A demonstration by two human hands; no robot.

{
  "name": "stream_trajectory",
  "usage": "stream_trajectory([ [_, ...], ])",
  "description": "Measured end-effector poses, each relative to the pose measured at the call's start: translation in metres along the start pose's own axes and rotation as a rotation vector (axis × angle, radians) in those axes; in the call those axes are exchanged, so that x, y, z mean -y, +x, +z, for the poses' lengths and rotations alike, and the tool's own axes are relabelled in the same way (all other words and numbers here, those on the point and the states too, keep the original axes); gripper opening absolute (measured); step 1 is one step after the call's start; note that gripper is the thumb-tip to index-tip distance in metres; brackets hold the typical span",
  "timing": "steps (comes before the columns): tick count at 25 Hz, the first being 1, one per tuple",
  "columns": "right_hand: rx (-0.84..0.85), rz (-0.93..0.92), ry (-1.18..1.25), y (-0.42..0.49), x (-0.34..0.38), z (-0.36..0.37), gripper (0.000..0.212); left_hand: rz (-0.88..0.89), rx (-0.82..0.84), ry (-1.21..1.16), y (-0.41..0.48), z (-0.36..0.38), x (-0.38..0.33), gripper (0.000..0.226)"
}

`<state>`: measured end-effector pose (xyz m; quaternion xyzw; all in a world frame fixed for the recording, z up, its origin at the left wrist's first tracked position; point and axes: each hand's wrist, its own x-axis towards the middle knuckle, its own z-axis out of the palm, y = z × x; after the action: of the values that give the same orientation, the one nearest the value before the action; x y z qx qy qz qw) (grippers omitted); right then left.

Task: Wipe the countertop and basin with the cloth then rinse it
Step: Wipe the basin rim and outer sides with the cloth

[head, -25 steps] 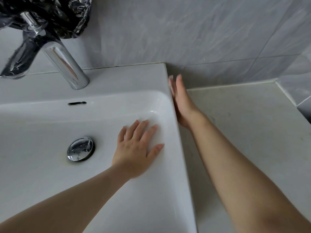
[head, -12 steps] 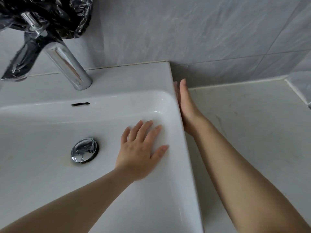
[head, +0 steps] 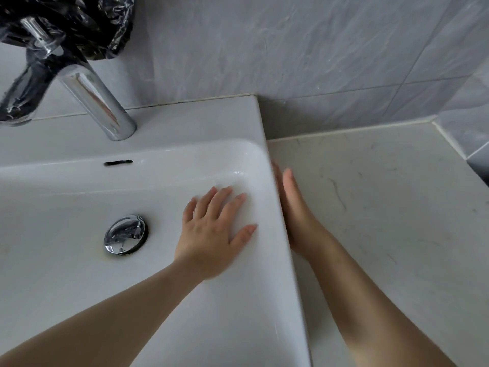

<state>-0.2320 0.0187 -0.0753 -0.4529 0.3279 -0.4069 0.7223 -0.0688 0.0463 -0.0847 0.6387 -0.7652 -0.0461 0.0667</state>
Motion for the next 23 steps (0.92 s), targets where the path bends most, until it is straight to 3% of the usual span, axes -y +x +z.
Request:
stream_trajectory([
  [4,-0.023,-0.103,0.086,-0.068,-0.017,0.02,0.056,-0.008,0.014,0.01,0.0,-0.001,-0.001,0.084],
  [8,-0.089,-0.015,-0.108,-0.014,0.022,0.018,0.053,-0.016,0.038,0.027,0.0,-0.001,-0.001,0.078],
  [10,-0.047,-0.083,-0.106,-0.008,0.025,0.018,0.054,-0.013,0.029,0.023,-0.001,-0.001,-0.001,0.078],
  [13,-0.093,-0.024,0.03,-0.038,0.019,0.024,0.04,-0.018,0.028,0.021,0.0,0.0,0.0,0.078],
  [17,-0.215,0.119,0.039,-0.073,0.006,0.031,0.05,-0.019,0.03,0.033,-0.001,0.0,-0.001,0.079],
  [20,-0.154,0.049,-0.004,-0.055,0.009,0.032,0.052,-0.027,0.032,0.037,0.0,-0.001,-0.002,0.081],
  [23,-0.121,-0.026,-0.001,-0.077,-0.005,0.03,0.077,-0.02,0.052,0.071,-0.001,0.0,-0.003,0.083],
])
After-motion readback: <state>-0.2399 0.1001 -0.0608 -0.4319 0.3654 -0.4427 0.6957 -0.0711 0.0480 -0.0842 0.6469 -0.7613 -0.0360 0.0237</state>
